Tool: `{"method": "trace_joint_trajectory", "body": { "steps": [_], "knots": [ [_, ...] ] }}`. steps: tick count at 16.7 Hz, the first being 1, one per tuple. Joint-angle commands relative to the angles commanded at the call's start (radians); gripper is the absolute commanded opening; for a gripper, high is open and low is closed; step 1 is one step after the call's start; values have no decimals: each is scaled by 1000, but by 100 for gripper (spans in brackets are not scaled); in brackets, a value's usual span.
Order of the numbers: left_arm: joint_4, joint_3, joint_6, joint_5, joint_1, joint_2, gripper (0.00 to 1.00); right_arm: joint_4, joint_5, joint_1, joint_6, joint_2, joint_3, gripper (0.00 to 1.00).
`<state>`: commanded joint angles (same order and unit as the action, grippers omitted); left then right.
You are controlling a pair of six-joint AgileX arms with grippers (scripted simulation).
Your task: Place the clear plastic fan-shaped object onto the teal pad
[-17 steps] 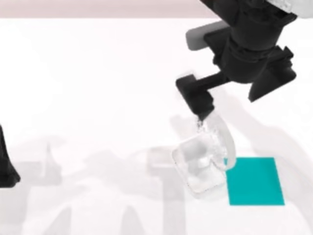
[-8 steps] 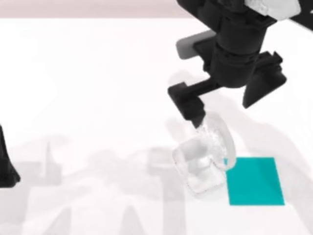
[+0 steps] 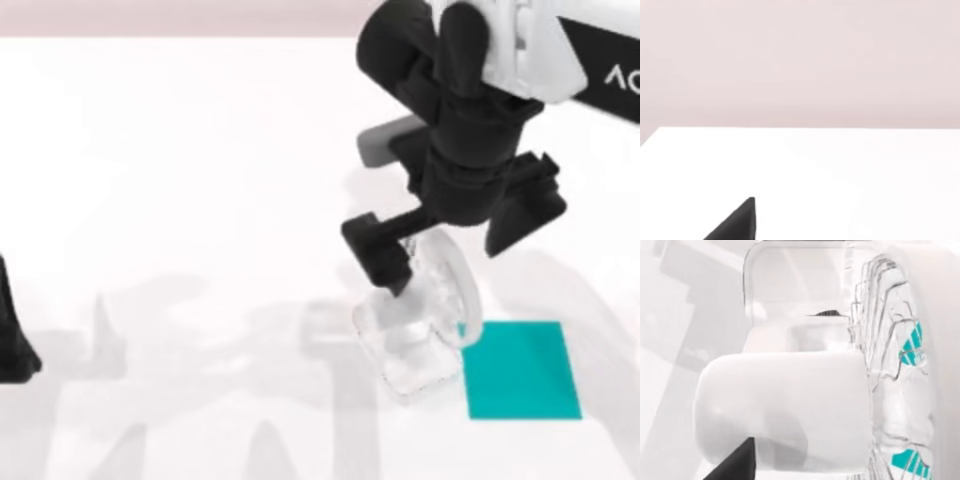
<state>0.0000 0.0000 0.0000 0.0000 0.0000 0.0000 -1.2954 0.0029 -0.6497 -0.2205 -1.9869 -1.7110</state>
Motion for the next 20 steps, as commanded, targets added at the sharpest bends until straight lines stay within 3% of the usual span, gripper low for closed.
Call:
{"method": "trace_joint_trajectory", "body": {
  "steps": [4, 17, 20],
  "knots": [
    [0, 0, 0, 0, 0, 0, 100, 5, 0, 0, 0, 0, 5, 100],
    [0, 0, 0, 0, 0, 0, 100, 5, 0, 0, 0, 0, 5, 2],
    [0, 0, 0, 0, 0, 0, 100, 5, 0, 0, 0, 0, 5, 0]
  ]
}}
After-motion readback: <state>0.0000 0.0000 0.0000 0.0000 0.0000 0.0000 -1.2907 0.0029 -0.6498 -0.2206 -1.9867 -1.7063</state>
